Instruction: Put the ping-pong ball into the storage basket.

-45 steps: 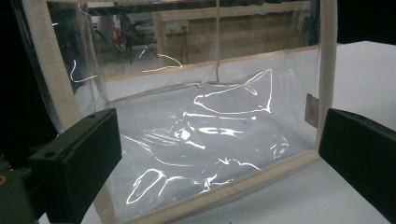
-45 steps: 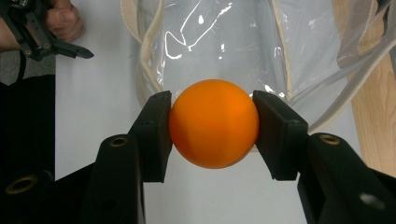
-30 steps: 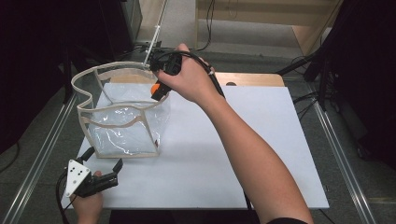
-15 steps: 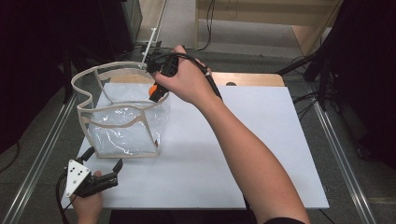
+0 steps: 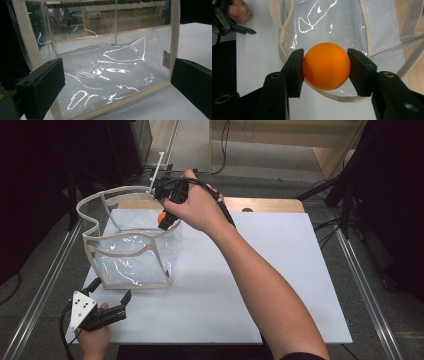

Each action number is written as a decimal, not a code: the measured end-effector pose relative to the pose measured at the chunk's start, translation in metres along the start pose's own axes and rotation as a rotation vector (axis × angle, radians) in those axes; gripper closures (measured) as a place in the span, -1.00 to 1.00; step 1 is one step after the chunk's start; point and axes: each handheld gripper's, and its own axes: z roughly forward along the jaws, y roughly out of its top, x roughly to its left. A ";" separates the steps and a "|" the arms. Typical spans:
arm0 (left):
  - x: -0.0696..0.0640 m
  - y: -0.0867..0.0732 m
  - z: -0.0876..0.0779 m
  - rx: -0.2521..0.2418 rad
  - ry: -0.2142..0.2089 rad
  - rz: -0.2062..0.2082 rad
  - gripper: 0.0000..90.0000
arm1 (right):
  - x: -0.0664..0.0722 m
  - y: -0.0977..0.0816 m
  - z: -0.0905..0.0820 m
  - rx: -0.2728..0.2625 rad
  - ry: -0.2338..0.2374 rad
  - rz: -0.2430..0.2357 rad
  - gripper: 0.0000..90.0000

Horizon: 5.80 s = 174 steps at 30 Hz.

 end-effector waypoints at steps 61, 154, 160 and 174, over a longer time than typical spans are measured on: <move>-0.001 0.000 0.001 0.002 0.002 0.002 -1.00 | 0.006 -0.078 -0.016 -0.041 -0.112 0.098 -1.00; -0.002 0.000 0.001 0.008 0.002 0.009 -1.00 | 0.025 -0.238 0.030 -0.111 -0.127 0.289 -1.00; -0.002 0.000 0.001 0.010 0.002 0.011 -1.00 | 0.029 -0.256 0.029 -0.122 -0.137 0.312 -1.00; -0.002 0.000 0.001 0.010 0.002 0.009 -1.00 | 0.042 -0.290 0.029 -0.155 -0.162 0.364 -1.00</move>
